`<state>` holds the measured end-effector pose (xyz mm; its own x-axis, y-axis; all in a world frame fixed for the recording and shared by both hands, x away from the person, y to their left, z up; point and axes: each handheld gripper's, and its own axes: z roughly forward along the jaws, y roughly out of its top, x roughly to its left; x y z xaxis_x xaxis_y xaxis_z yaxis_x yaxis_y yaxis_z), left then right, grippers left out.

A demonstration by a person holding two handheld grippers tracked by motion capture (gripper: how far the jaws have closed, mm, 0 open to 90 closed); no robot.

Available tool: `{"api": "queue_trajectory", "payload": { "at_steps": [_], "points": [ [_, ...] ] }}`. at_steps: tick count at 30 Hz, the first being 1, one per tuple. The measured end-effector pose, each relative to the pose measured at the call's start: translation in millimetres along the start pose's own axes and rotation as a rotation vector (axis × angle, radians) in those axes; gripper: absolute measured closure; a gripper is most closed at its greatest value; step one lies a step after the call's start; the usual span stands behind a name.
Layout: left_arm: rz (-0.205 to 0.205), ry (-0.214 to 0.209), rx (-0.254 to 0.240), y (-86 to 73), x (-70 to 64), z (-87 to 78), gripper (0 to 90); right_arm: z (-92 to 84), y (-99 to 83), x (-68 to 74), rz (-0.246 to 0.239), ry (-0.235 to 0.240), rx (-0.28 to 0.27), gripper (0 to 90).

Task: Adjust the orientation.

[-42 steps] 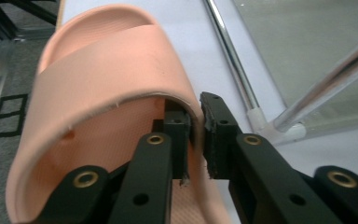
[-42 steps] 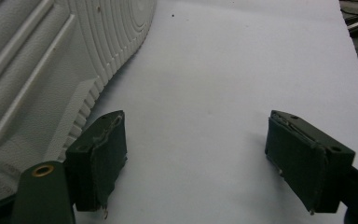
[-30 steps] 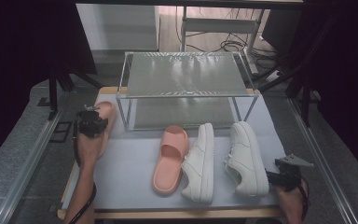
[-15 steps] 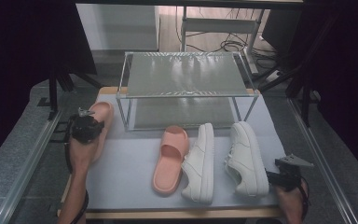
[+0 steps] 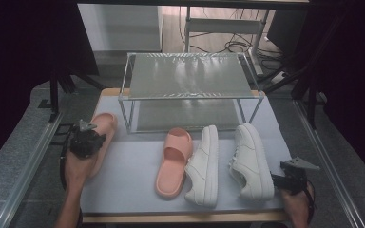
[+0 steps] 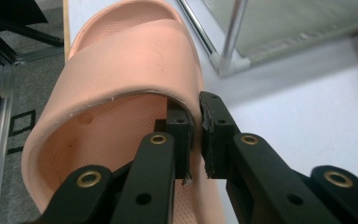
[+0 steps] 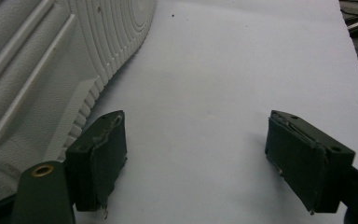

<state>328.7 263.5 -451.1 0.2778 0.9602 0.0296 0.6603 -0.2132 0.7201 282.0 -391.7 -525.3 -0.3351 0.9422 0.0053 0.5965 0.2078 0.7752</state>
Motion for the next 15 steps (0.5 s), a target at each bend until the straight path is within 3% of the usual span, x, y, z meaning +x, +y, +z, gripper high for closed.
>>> {"api": "queue_trajectory", "payload": {
  "at_steps": [5,15],
  "points": [
    [0.027,-0.013,0.016,-13.3,-8.1,-11.9,82.7,0.0,0.0,0.0,0.0,0.0,0.0,20.6],
    [0.035,-0.047,0.007,-33.7,-21.4,-30.0,82.2,0.2,-0.1,0.2,0.0,-0.001,-0.001,20.6]
  ]
}}
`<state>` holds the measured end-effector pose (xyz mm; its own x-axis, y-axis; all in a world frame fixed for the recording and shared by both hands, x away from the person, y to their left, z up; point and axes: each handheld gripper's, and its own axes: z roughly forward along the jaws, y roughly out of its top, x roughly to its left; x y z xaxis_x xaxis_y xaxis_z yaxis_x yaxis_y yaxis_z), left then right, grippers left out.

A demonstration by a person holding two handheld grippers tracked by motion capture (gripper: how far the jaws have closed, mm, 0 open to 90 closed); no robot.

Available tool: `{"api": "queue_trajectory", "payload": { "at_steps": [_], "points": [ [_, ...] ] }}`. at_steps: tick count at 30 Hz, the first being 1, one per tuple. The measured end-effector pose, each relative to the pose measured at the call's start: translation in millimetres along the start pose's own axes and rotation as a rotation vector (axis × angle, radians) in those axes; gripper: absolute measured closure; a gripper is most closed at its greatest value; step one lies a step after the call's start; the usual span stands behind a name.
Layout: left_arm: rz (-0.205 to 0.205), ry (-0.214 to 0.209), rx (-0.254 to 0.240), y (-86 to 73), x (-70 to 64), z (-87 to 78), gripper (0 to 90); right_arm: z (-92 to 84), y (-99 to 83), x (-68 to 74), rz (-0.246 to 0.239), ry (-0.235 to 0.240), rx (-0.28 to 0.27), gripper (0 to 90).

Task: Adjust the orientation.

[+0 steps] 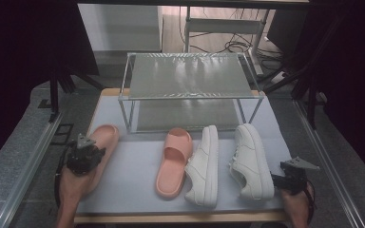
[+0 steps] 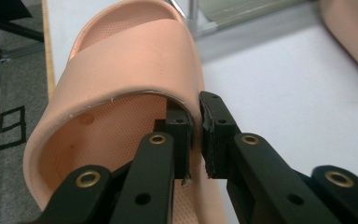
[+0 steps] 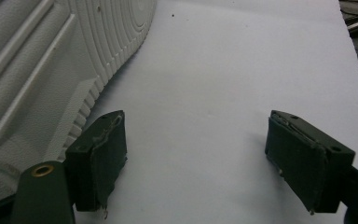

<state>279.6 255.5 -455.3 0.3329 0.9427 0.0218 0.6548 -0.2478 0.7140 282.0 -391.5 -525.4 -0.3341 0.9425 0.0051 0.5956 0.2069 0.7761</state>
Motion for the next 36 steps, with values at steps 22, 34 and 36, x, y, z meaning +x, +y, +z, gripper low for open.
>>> {"api": "queue_trajectory", "payload": {
  "at_steps": [22,34,36],
  "points": [
    [0.111,-0.139,-0.02,12.8,-59.1,9.5,82.2,0.0,0.0,0.1,0.001,0.0,0.0,20.6],
    [0.109,-0.147,-0.043,36.1,-75.9,35.4,82.0,-0.1,0.0,0.1,0.001,0.0,0.0,20.6],
    [0.102,-0.144,-0.051,41.1,-77.8,40.3,82.1,-0.1,0.0,0.1,0.001,0.0,0.001,20.6]
  ]
}}
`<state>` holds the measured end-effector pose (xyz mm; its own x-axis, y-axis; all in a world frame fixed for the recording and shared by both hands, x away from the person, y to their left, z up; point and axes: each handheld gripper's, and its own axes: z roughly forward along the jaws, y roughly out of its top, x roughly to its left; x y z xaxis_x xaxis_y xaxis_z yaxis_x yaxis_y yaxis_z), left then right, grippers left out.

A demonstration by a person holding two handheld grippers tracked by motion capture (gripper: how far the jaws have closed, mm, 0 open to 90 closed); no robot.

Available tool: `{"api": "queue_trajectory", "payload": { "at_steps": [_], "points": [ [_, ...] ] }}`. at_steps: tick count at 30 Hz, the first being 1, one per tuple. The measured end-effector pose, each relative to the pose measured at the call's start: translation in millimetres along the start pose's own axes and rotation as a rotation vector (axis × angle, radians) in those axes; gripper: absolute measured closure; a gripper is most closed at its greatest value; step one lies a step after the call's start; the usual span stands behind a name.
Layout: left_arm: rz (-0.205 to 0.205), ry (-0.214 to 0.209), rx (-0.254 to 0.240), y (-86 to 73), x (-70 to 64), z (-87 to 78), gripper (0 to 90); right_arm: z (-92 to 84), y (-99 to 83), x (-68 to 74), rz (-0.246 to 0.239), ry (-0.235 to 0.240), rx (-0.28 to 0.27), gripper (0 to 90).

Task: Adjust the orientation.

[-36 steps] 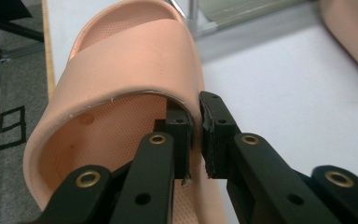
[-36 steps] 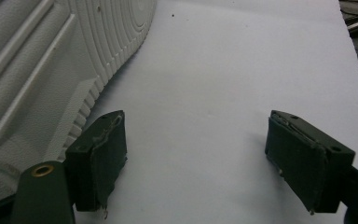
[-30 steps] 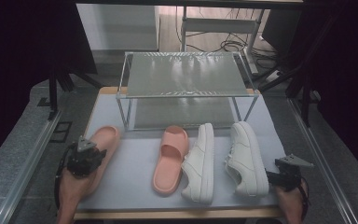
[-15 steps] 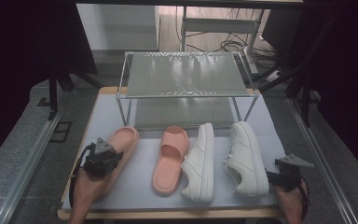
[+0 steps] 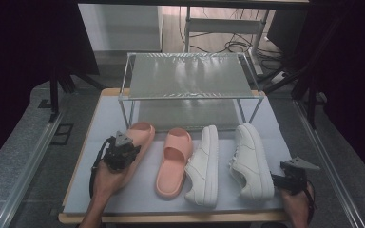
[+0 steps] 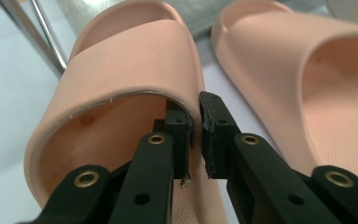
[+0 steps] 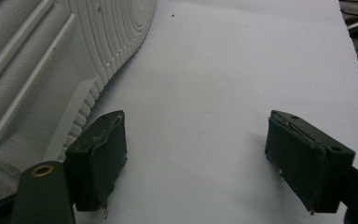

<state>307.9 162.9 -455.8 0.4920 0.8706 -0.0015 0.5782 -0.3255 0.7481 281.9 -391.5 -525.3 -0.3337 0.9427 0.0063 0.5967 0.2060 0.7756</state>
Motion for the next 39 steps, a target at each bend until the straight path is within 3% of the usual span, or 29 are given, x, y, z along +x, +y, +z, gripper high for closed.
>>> {"api": "queue_trajectory", "payload": {
  "at_steps": [14,25,32,39],
  "points": [
    [-0.065,0.005,-0.043,29.0,1.1,40.2,82.1,-0.1,0.0,-0.2,0.0,0.001,0.001,20.7],
    [-0.134,0.045,-0.074,47.8,9.9,72.7,81.4,-0.1,0.0,-0.3,0.0,0.001,0.0,20.7],
    [-0.138,0.093,-0.085,54.9,11.0,89.5,80.8,-0.1,-0.1,-0.3,0.0,0.002,0.0,20.7],
    [-0.146,0.088,-0.062,64.7,9.5,107.6,80.5,-0.1,-0.1,-0.3,0.0,0.002,0.0,20.7]
  ]
}}
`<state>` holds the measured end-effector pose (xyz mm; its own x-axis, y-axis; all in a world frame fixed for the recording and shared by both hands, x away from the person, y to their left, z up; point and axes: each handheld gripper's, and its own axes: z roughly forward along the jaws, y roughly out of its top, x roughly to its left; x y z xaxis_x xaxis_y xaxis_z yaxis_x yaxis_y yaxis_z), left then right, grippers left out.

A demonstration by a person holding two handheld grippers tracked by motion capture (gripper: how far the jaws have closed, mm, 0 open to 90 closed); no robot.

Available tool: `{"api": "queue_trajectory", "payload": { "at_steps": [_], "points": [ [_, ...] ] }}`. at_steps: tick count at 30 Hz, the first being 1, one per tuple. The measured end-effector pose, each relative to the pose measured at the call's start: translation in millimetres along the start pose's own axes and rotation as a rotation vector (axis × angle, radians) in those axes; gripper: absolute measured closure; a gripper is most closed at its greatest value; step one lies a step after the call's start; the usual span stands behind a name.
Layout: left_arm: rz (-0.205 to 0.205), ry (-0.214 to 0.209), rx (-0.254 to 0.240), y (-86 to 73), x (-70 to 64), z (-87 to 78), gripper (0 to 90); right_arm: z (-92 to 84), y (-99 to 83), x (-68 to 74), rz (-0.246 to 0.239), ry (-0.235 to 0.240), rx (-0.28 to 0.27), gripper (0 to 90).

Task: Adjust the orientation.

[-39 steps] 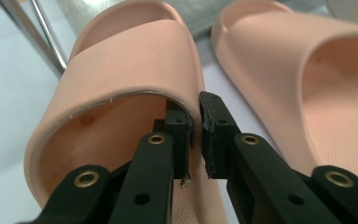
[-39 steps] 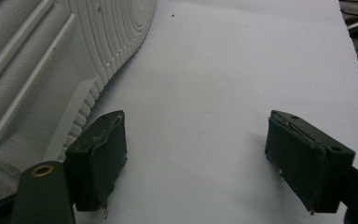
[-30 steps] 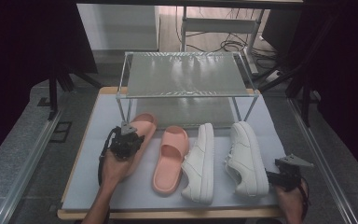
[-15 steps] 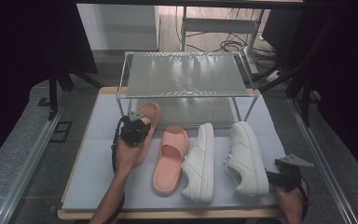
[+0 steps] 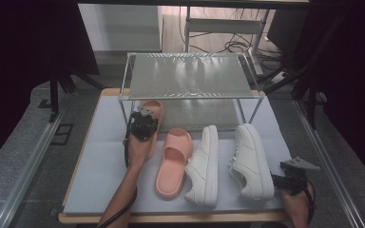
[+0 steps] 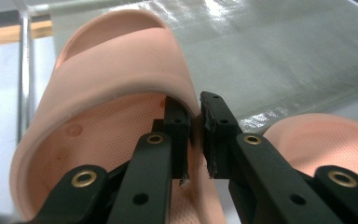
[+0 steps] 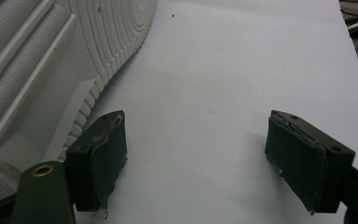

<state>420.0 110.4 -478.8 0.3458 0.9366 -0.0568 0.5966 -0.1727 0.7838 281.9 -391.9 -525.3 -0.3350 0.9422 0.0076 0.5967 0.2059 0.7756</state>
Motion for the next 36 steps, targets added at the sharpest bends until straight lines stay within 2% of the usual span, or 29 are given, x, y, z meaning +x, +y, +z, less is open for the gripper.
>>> {"api": "queue_trajectory", "payload": {
  "at_steps": [2,5,8,11,12,15,19,23,26,27,28,29,32,36],
  "points": [
    [-0.007,-0.014,0.007,0.8,0.0,2.0,78.9,0.0,0.0,0.0,0.0,0.0,0.0,20.7],
    [0.003,-0.013,0.01,3.4,0.8,0.1,71.3,0.0,-0.1,-0.1,-0.001,0.0,-0.001,20.7],
    [0.004,-0.028,0.006,4.9,2.2,-8.5,67.7,0.0,-0.1,-0.1,-0.001,0.001,-0.001,20.7],
    [0.006,-0.058,-0.004,1.4,7.4,-24.4,61.6,0.0,-0.1,-0.1,-0.001,0.0,-0.001,20.7],
    [0.006,-0.058,-0.004,1.4,7.4,-24.4,59.8,0.0,-0.1,-0.1,-0.001,0.0,-0.001,20.7],
    [0.015,-0.08,-0.001,-10.0,12.9,-38.1,55.3,0.0,-0.1,0.0,-0.001,0.0,-0.001,20.7],
    [0.031,-0.064,-0.009,-24.2,16.1,-51.7,50.5,0.0,-0.1,0.1,-0.002,-0.001,0.0,20.7],
    [0.05,-0.073,-0.008,-33.0,17.4,-62.6,55.3,0.0,-0.1,0.1,-0.002,-0.001,0.0,20.7],
    [0.065,-0.082,-0.015,-44.3,18.3,-80.2,60.1,0.0,-0.1,0.1,-0.003,-0.001,-0.001,20.7],
    [0.065,-0.082,-0.015,-44.3,18.3,-80.2,62.2,0.0,-0.1,0.1,-0.003,-0.001,-0.001,20.7],
    [0.061,-0.09,-0.022,-50.3,19.0,-89.0,64.2,0.0,-0.1,0.0,-0.003,-0.001,0.0,20.7],
    [0.061,-0.09,-0.022,-50.3,19.0,-89.0,66.4,0.0,-0.1,0.0,-0.003,-0.001,0.0,20.7],
    [0.043,-0.107,-0.019,-63.4,21.1,-104.7,73.7,0.1,-0.1,0.2,-0.002,-0.001,-0.001,20.7],
    [0.036,-0.121,-0.01,-74.7,20.8,-113.2,81.4,0.2,-0.1,0.2,-0.001,-0.002,-0.002,20.7]
  ]
}}
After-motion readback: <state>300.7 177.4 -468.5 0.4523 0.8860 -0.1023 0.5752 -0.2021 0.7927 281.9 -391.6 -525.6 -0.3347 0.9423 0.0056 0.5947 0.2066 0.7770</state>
